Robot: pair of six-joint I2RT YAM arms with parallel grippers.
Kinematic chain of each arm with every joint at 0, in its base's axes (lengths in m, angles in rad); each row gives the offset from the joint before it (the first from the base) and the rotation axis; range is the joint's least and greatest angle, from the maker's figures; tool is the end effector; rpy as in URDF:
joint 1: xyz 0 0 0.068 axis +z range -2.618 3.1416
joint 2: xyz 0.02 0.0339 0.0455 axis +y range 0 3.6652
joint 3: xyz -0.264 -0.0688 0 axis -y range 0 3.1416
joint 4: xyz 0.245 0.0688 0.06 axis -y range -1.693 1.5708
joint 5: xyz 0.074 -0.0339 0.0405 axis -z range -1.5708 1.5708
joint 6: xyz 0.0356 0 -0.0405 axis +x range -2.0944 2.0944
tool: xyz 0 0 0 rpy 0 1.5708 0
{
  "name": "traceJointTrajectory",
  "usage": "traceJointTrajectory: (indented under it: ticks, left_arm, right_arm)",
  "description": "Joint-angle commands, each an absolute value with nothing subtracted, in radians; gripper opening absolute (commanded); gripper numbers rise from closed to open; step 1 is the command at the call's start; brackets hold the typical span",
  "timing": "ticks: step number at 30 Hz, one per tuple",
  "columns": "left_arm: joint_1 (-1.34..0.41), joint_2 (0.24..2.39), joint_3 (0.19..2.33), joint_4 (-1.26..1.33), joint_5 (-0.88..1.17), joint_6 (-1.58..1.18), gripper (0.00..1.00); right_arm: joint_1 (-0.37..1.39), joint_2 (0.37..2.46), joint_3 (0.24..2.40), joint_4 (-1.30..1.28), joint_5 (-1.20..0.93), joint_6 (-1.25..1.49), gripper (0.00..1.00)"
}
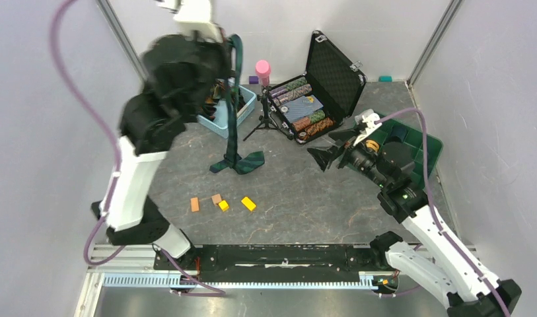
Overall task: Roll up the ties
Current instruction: Flatten out the tie at the center of the board.
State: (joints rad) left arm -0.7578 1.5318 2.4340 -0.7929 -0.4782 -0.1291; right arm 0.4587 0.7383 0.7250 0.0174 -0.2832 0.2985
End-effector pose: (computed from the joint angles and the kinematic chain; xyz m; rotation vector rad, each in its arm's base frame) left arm 0.1707 -0.1390 0.6183 0.0724 1.4829 -0.3704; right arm 0.1558 0.0880 0.3484 -0.3585 1.5860 0.8106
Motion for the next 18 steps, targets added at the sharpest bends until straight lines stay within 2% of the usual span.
traceJointTrajectory:
  ticks: [1,6,14,18]
  left_arm:
    - [-0.969,1.659,2.475,-0.936,-0.992,0.133,0.02]
    - [-1.031,1.671,2.452,-0.972,-1.102,0.156,0.02]
    - [-1.047,1.626,2.385,-1.1,-1.012,0.042,0.02]
    - [-1.047,1.606,2.341,-1.107,-0.958,0.011,0.02]
  right_arm:
    - [0.573,0.802,0.817,0.127,-0.206,0.265,0.98]
    - [0.734,0.89,0.905,0.195,-0.112,0.228,0.99]
    - [0.779,0.996,0.932,0.446,-0.029,0.279,0.98]
    - [0.782,1.074,0.936,0.558,-0.061,0.327,0.99]
